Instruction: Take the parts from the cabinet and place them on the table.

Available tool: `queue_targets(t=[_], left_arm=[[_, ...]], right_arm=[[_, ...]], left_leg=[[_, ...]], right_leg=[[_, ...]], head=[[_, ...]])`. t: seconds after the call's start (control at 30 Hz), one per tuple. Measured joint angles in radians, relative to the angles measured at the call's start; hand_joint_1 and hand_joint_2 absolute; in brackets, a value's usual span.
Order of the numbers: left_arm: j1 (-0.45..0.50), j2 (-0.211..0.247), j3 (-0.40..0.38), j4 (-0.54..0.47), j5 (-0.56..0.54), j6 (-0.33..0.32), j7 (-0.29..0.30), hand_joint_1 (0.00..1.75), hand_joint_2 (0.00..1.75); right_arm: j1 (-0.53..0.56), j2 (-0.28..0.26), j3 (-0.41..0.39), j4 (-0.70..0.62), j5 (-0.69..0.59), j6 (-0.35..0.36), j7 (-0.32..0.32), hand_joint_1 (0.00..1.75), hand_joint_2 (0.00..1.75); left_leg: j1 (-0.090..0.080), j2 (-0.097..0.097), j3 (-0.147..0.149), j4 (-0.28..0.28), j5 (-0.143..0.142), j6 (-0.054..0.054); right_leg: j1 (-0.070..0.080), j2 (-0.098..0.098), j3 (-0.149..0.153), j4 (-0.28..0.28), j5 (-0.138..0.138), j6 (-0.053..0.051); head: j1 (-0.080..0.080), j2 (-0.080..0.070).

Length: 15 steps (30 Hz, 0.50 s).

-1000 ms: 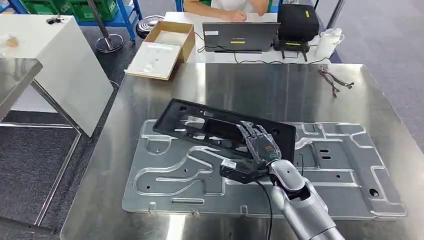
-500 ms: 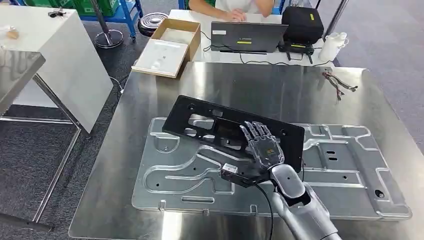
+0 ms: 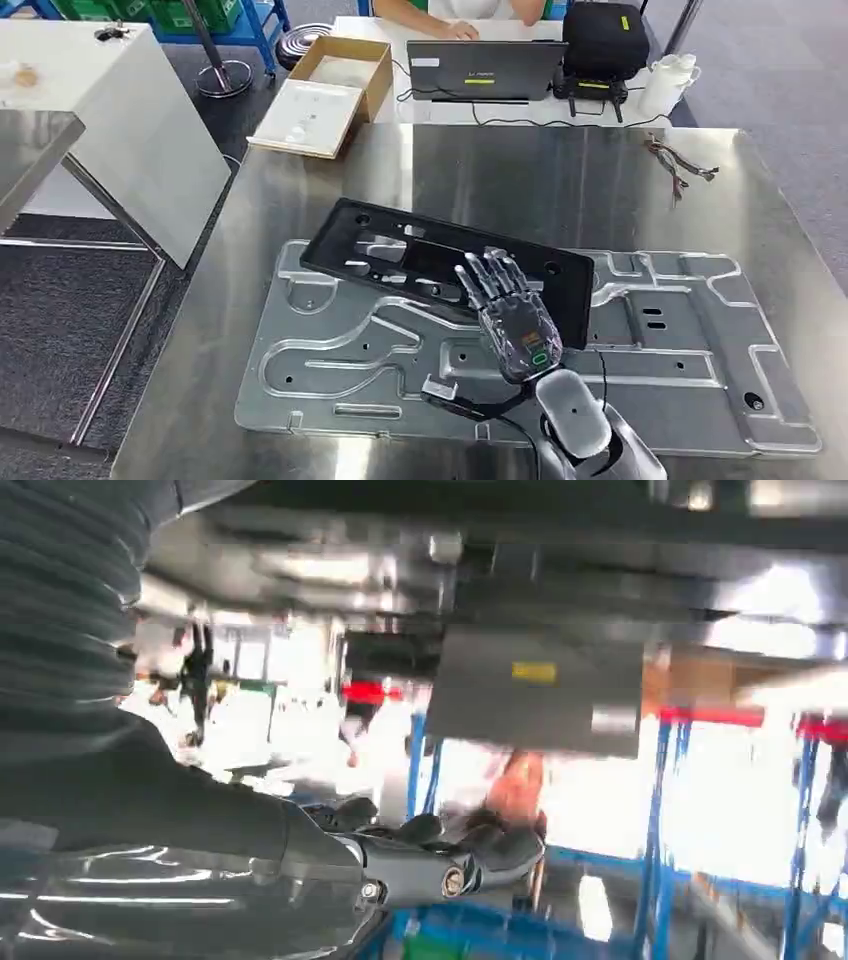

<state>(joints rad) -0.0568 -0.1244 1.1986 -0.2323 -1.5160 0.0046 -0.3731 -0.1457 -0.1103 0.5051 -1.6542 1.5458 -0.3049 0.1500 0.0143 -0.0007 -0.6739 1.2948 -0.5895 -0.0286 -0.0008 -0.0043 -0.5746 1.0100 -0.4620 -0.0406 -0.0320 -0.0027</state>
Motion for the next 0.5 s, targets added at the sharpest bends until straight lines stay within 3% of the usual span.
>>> queue_targets(t=[0.07,0.1,0.13,0.23,0.27,0.3,0.33,0.4,0.43,0.47,0.5], left_arm=[[-0.001,0.0,0.002,0.0,0.002,0.002,0.002,0.0,0.0],[-0.001,0.0,0.003,0.0,0.005,0.004,0.002,0.0,0.0],[-0.002,0.0,0.005,0.0,0.008,0.005,0.003,0.0,0.0],[-0.002,-0.002,0.01,0.0,0.013,0.005,0.004,0.0,0.0],[-0.001,-0.002,0.014,0.0,0.016,0.005,0.004,0.0,0.0],[-0.001,-0.007,0.017,0.001,0.016,0.005,0.004,0.0,0.0],[-0.002,-0.008,0.019,0.001,0.016,0.003,0.003,0.0,0.0],[-0.003,-0.009,0.02,0.001,0.017,0.002,0.002,0.0,0.0],[-0.004,-0.009,0.021,0.001,0.017,0.0,0.002,0.0,0.0],[-0.004,-0.009,0.021,0.001,0.017,-0.002,0.002,0.0,0.0],[-0.003,-0.009,0.021,0.001,0.017,-0.003,0.002,0.0,0.0]], right_arm=[[0.02,-0.006,0.01,-0.047,0.019,-0.043,0.014,0.0,1.75],[0.029,-0.008,0.014,-0.072,0.021,-0.066,0.023,0.0,1.75],[0.034,-0.008,0.017,-0.086,0.024,-0.081,0.031,0.0,1.75],[0.054,-0.01,0.028,-0.13,0.026,-0.109,0.053,0.0,1.75],[0.058,-0.01,0.033,-0.144,0.026,-0.114,0.055,0.0,1.75],[0.062,-0.01,0.034,-0.154,0.026,-0.115,0.059,0.0,1.75],[0.067,-0.01,0.035,-0.163,0.026,-0.12,0.067,0.0,1.75],[0.079,-0.01,0.038,-0.174,0.026,-0.127,0.075,0.0,1.75],[0.085,-0.01,0.039,-0.174,0.026,-0.129,0.078,0.0,1.75],[0.092,-0.01,0.04,-0.175,0.026,-0.13,0.081,0.0,1.75],[0.096,-0.01,0.041,-0.175,0.026,-0.13,0.083,0.0,1.75]], left_leg=[[-0.002,0.0,0.062,-0.149,0.096,0.013],[-0.007,0.0,0.102,-0.242,0.14,0.026],[-0.012,0.001,0.114,-0.257,0.125,0.036],[-0.019,-0.002,0.109,-0.274,0.132,0.041],[-0.015,-0.002,0.11,-0.286,0.14,0.048],[-0.004,0.003,0.113,-0.298,0.15,0.05],[-0.005,0.003,0.11,-0.301,0.156,0.054],[-0.005,0.004,0.094,-0.299,0.164,0.06],[-0.006,0.004,0.088,-0.298,0.168,0.06],[-0.005,0.005,0.079,-0.297,0.174,0.059],[-0.005,0.005,0.071,-0.294,0.179,0.057]], right_leg=[[0.004,0.002,0.007,0.003,-0.006,0.0],[0.005,0.002,0.011,0.005,-0.008,0.001],[0.009,0.001,0.009,0.006,-0.008,0.004],[0.003,0.001,-0.004,0.008,0.001,0.02],[0.006,0.001,-0.003,0.007,0.005,0.026],[0.005,0.003,-0.005,0.014,-0.011,0.031],[0.004,0.005,-0.015,0.045,-0.05,0.039],[-0.004,0.005,-0.07,0.194,-0.151,0.051],[-0.007,0.005,-0.089,0.252,-0.179,0.055],[-0.01,0.005,-0.098,0.292,-0.189,0.059],[-0.014,0.004,-0.083,0.282,-0.175,0.062]], head=[[0.0,0.0],[0.0,0.0],[0.0,0.0],[0.0,0.0],[0.0,0.0],[0.0,0.0],[0.0,0.0],[0.0,0.0],[0.0,0.0],[0.0,0.0],[0.0,0.0]])
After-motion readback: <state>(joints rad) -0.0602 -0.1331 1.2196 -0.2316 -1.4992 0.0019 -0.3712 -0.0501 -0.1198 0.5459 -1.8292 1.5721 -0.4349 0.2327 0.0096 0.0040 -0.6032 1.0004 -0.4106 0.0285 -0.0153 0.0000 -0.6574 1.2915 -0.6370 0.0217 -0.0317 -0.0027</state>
